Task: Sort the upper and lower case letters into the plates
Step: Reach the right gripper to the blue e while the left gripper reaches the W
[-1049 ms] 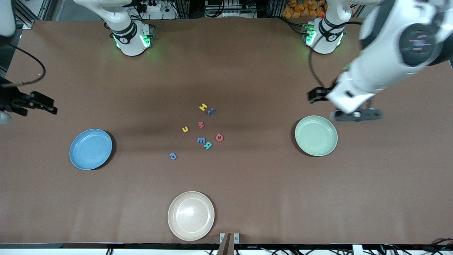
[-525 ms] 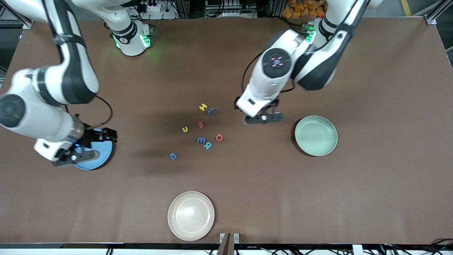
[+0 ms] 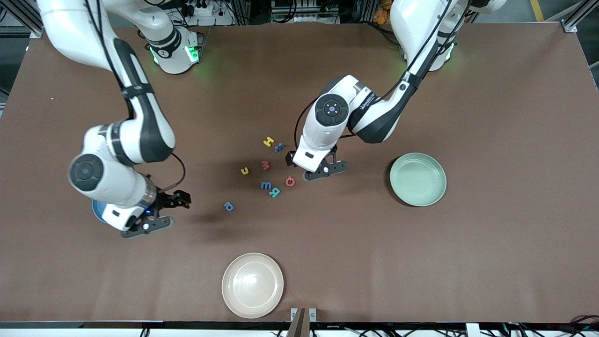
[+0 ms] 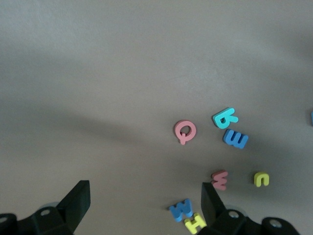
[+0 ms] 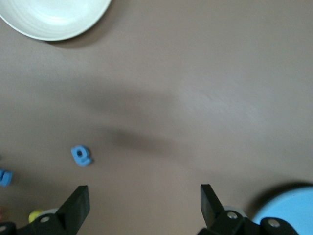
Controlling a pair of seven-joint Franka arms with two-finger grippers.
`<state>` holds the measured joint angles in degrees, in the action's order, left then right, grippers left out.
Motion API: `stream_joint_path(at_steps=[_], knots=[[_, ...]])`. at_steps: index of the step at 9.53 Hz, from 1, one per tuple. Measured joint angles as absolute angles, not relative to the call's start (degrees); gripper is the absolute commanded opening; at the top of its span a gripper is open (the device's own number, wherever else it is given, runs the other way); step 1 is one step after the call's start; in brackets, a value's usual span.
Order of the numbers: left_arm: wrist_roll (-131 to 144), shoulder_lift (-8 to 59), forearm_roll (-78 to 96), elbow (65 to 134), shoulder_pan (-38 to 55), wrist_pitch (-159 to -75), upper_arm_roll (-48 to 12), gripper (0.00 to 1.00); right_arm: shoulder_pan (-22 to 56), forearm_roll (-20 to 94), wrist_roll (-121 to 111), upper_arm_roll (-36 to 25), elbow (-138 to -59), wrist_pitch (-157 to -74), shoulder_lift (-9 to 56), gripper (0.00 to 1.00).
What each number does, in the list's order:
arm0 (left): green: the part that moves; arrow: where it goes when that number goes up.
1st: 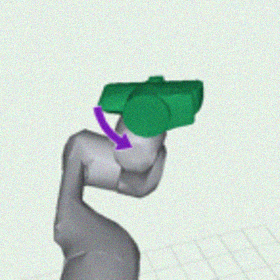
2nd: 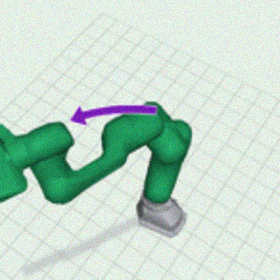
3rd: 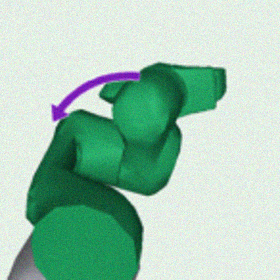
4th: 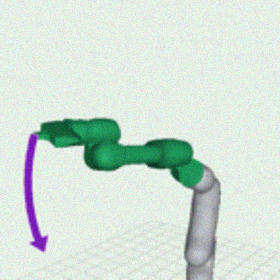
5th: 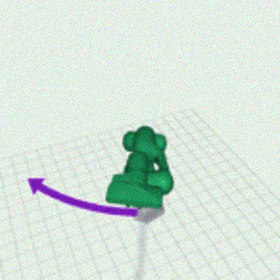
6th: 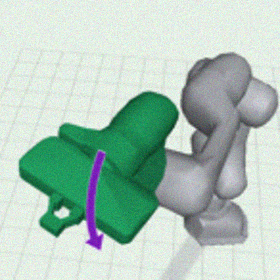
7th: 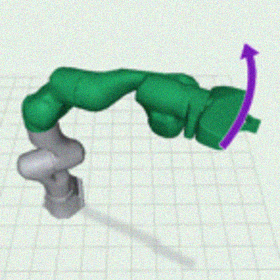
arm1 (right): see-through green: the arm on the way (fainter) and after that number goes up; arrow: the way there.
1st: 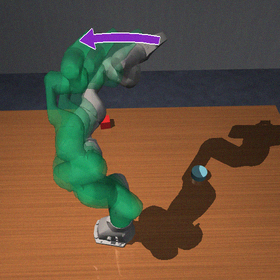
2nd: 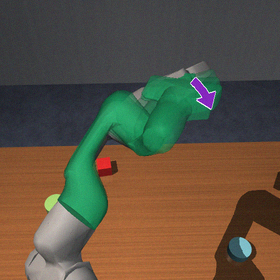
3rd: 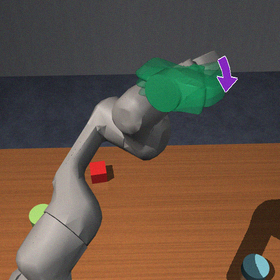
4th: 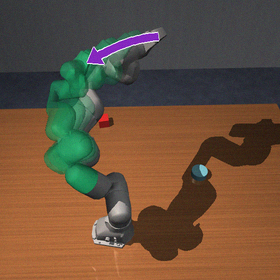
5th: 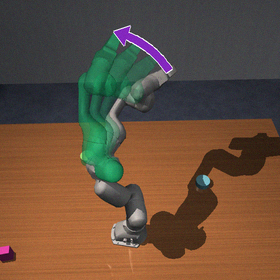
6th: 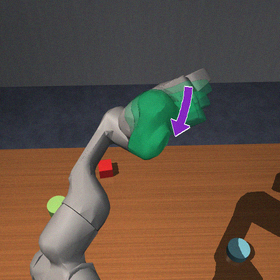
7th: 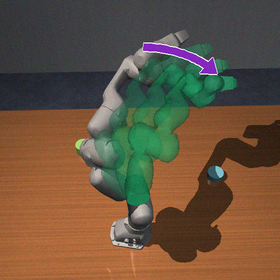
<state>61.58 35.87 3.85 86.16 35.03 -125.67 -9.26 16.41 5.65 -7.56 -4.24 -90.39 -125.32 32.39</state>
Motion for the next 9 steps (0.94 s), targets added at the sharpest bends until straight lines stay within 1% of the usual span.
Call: stream_joint_path(at_steps=[2,5,9], knots=[[69.3,38.4,3.9,85.0,35.9,-128.6,-9.3,1.0,19.9,5.7,-7.5,-4.3,-90.4,-129.3,35.7,1.0],[74.6,41.7,3.9,83.6,37.6,-130.2,-9.2,1.0,21.3,5.7,-7.6,-4.3,-90.3,-133.3,39.0,1.0],[77.0,44.7,3.8,83.1,38.8,-133.4,-8.9,1.0,22.2,5.6,-7.7,-4.3,-90.3,-134.3,41.8,1.0]])
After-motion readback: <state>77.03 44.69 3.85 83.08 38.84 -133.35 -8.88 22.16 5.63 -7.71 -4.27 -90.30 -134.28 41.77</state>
